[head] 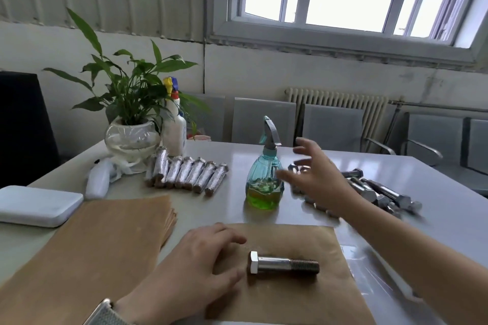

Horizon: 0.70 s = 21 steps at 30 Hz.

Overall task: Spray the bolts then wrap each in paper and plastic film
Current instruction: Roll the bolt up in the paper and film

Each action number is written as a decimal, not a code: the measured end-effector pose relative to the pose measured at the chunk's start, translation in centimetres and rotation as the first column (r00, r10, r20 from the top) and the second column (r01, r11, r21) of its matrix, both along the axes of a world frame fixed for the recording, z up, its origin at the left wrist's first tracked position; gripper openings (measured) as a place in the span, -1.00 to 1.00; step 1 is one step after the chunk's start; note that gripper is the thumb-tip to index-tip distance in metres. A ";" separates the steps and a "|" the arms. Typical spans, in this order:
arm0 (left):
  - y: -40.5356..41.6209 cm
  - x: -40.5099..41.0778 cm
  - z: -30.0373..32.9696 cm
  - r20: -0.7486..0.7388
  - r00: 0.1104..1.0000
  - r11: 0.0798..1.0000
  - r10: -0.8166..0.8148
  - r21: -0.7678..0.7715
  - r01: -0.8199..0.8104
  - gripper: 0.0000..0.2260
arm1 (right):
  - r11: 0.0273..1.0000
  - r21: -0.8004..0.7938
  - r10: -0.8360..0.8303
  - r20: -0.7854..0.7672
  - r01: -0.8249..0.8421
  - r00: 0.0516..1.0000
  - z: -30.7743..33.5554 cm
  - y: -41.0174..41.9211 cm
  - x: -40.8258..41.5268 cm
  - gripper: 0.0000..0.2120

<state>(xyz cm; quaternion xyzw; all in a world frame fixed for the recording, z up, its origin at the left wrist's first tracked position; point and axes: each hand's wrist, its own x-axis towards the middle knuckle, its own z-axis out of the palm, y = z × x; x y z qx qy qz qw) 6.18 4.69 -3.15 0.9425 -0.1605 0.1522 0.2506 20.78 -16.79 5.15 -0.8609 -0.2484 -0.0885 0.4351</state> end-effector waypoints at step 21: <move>-1.2 -0.7 0.3 0.025 0.997 0.995 -0.073 0.068 0.072 -0.37 | 0.656 -0.752 0.357 0.387 0.067 0.850 -4.5 -6.4 -10.7 -0.89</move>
